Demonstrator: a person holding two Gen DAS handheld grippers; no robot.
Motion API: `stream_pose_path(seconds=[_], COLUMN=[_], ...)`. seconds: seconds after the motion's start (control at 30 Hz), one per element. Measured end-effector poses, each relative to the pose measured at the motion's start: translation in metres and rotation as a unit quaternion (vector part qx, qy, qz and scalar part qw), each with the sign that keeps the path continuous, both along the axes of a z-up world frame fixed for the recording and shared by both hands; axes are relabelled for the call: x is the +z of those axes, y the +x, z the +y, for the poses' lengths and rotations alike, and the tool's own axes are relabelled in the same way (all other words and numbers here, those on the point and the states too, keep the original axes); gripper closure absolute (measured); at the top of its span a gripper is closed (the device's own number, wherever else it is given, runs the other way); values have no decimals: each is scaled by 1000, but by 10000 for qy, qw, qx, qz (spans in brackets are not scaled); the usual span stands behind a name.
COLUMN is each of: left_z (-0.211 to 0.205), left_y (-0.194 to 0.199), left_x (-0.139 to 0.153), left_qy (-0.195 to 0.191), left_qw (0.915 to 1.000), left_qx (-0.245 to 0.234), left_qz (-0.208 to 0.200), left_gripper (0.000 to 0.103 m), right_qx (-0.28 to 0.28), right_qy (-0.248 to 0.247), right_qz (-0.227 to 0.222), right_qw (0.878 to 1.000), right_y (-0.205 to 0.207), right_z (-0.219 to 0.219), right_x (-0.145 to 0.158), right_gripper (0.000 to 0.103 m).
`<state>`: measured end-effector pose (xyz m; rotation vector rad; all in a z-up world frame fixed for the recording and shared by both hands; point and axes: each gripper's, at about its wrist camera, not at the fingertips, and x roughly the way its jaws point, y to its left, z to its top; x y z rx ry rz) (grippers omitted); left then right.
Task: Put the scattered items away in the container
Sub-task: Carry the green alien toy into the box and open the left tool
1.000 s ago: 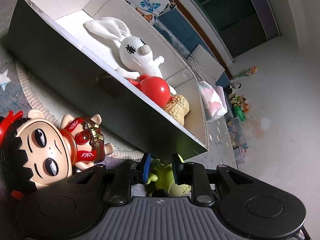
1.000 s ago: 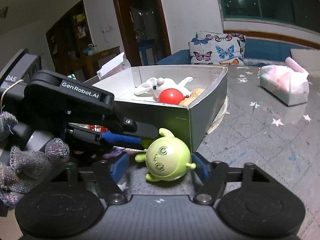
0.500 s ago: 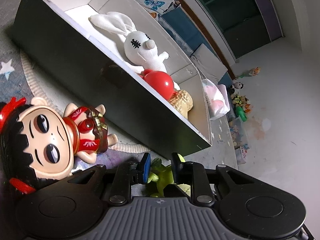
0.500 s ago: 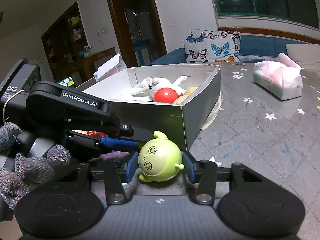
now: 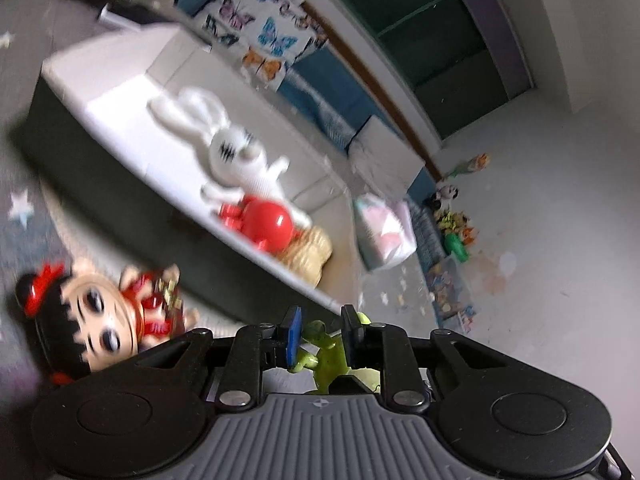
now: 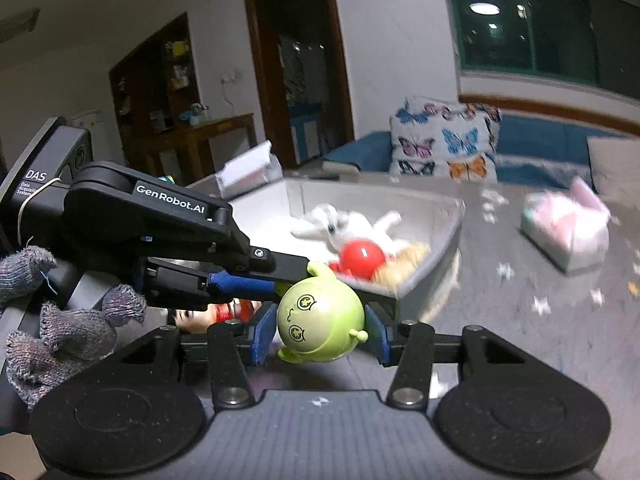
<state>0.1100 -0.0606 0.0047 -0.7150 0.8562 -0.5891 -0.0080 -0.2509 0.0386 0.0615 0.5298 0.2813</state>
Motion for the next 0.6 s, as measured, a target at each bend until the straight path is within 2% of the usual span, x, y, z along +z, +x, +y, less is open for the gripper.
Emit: stream_pose_path(seconds=[0.3,0.6], left_z=[21,40], left_y=[43,100], left_x=[24,14], left_qy=[81,360], left_qw=[9990,9968], left_qx=[406,711], left_qz=[-193,80], left_gripper=[81,80], right_qx=[384,692], right_qy=[-211,-159], right_qz=[-139,324], right_qw=[9989,9970], right_y=[55,129], right_z=[17,34], right_x=[24,17], right_gripper=[54,54])
